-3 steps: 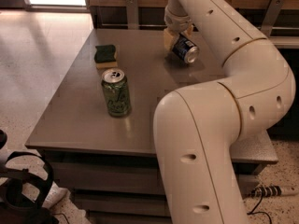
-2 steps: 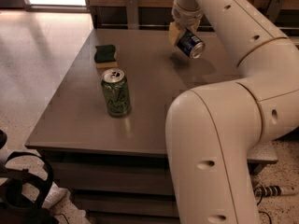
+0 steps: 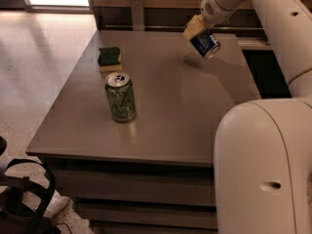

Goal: Place pepsi can upright

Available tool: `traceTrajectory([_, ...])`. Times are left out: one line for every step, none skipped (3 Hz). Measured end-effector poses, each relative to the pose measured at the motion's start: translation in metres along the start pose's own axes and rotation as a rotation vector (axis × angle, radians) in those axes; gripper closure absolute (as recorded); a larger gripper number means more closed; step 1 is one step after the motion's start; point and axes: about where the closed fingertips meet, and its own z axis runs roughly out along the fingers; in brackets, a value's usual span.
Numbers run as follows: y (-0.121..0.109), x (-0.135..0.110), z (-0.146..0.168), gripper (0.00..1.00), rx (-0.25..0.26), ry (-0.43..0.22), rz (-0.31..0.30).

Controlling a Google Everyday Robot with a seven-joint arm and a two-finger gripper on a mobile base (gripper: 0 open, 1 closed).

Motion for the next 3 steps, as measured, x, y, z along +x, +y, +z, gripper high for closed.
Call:
traceTrajectory([-0.007,0.001,-0.013,1.00,-0.090,-0.131,-0.037])
traceTrajectory([-0.013,0.001,-0.024,1.00,-0.150,-0.241,-0.066])
traceTrajectory([-0.018,-0.001,-0.038,1.00,-0.176,-0.345,-0.102])
